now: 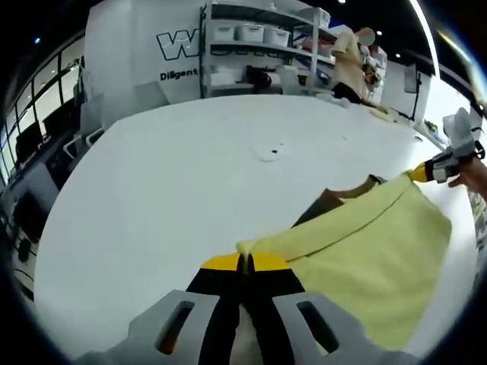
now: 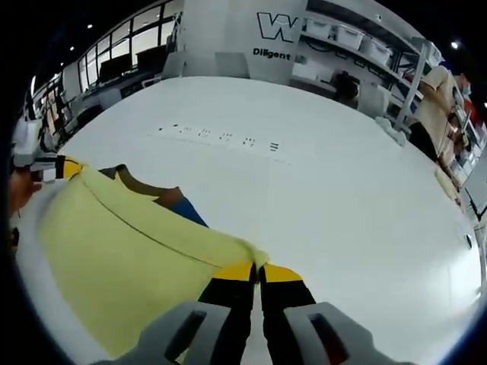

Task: Fold the garment on the visible template until the final outline fits inside the template.

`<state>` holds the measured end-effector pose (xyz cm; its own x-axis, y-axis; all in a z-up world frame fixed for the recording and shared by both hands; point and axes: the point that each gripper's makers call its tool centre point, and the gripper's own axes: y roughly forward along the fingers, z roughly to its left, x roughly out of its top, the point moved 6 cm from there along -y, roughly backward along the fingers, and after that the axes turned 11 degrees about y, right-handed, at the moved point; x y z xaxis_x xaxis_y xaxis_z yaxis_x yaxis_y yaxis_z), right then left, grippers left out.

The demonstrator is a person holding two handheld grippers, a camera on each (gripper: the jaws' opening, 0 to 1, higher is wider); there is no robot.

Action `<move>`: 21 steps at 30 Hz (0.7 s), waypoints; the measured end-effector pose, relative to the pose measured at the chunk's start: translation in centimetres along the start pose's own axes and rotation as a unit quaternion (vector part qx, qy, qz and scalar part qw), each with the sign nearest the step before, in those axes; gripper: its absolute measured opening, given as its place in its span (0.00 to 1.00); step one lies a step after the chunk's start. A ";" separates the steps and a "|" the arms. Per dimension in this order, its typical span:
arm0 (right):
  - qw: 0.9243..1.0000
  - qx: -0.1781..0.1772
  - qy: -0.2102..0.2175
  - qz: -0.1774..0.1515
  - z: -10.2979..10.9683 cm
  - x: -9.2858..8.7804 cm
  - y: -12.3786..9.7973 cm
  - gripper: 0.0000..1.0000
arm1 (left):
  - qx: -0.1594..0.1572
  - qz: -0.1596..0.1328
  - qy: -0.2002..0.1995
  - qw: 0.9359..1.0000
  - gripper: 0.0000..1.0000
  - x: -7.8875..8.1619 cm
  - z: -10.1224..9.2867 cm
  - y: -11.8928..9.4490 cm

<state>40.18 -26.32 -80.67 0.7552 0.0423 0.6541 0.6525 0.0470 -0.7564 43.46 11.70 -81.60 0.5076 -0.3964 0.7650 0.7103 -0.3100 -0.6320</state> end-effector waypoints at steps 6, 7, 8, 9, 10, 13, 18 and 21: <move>1.000 0.000 -0.004 0.000 0.0 0.0 0.0 0.00 | 0.004 0.001 0.008 1.000 0.00 -0.1 0.4 0.4; 1.000 0.000 -0.005 0.000 0.0 0.0 0.0 0.00 | 0.004 0.001 0.009 1.000 0.00 -0.1 0.4 0.4; 1.000 0.000 -0.007 0.001 0.0 0.0 0.0 0.00 | 0.006 0.002 0.009 1.000 0.00 -0.1 0.5 0.3; 1.000 0.000 -0.008 0.002 0.0 -0.1 0.0 0.00 | 0.006 0.002 0.007 1.000 0.00 -0.1 0.6 0.3; 1.000 0.000 -0.009 0.001 0.0 -0.1 0.0 0.00 | 0.005 0.001 0.006 1.000 0.00 -0.1 0.7 0.3; 1.000 -0.001 -0.009 0.001 0.0 -0.1 0.0 0.01 | 0.006 0.001 0.006 1.000 0.00 -0.1 0.7 0.3; 1.000 -0.003 -0.011 -0.002 -0.2 0.0 -0.2 0.03 | 0.011 0.001 0.008 1.000 0.00 -0.1 1.0 0.3; 1.000 -0.004 -0.009 -0.008 -0.4 0.3 -0.7 0.03 | 0.012 0.000 0.005 1.000 0.00 -0.1 1.2 0.0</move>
<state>40.03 -26.69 -79.95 0.7431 0.0601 0.6665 0.6653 0.0405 -0.7454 43.98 12.76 -81.58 0.5019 -0.4052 0.7642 0.7226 -0.2892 -0.6279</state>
